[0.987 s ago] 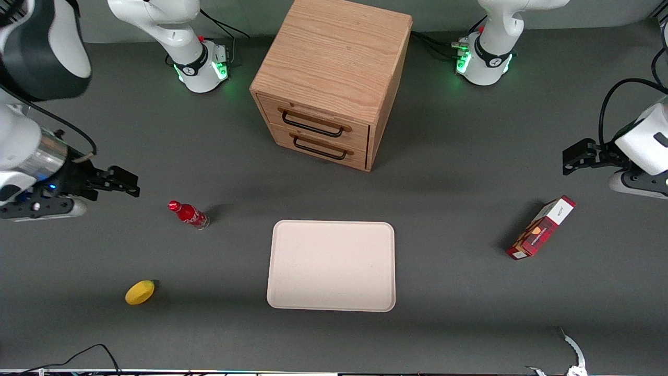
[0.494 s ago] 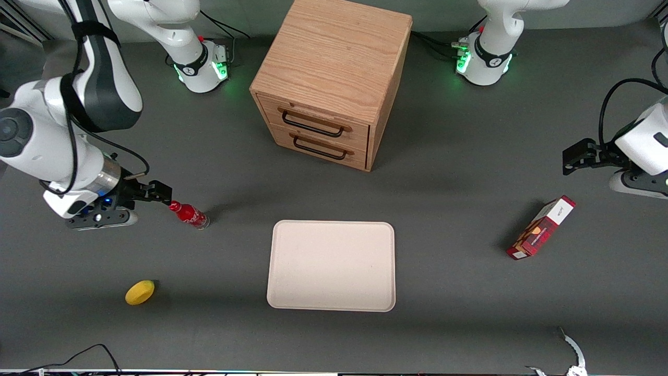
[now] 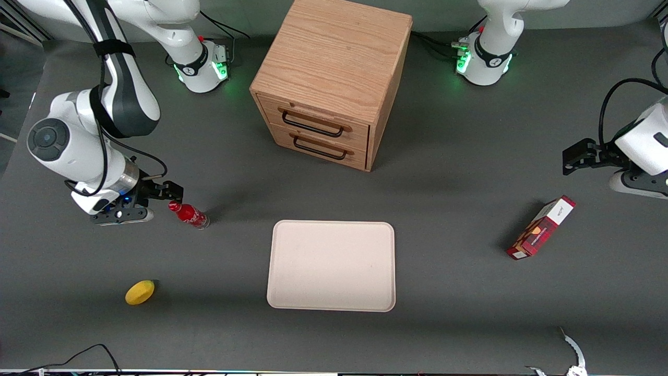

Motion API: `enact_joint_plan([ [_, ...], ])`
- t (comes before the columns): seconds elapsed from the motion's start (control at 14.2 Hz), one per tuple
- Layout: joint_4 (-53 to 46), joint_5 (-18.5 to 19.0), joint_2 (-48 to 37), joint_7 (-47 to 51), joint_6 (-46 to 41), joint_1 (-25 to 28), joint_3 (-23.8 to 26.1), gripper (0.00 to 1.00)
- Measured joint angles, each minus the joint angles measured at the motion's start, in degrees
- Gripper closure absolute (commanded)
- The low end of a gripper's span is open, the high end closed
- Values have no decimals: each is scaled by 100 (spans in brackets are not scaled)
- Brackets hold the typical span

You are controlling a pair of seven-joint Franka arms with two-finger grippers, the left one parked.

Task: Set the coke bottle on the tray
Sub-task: 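Close the right gripper around the bottle's neck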

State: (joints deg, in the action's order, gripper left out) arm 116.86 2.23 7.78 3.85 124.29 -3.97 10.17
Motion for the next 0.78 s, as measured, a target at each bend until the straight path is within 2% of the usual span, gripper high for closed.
enact_joint_plan([
  [0.28, 437, 65, 6, -4, 499, -37, -1, 2],
  [0.78, 530, 85, 105, -7, 719, -37, -1, 18],
])
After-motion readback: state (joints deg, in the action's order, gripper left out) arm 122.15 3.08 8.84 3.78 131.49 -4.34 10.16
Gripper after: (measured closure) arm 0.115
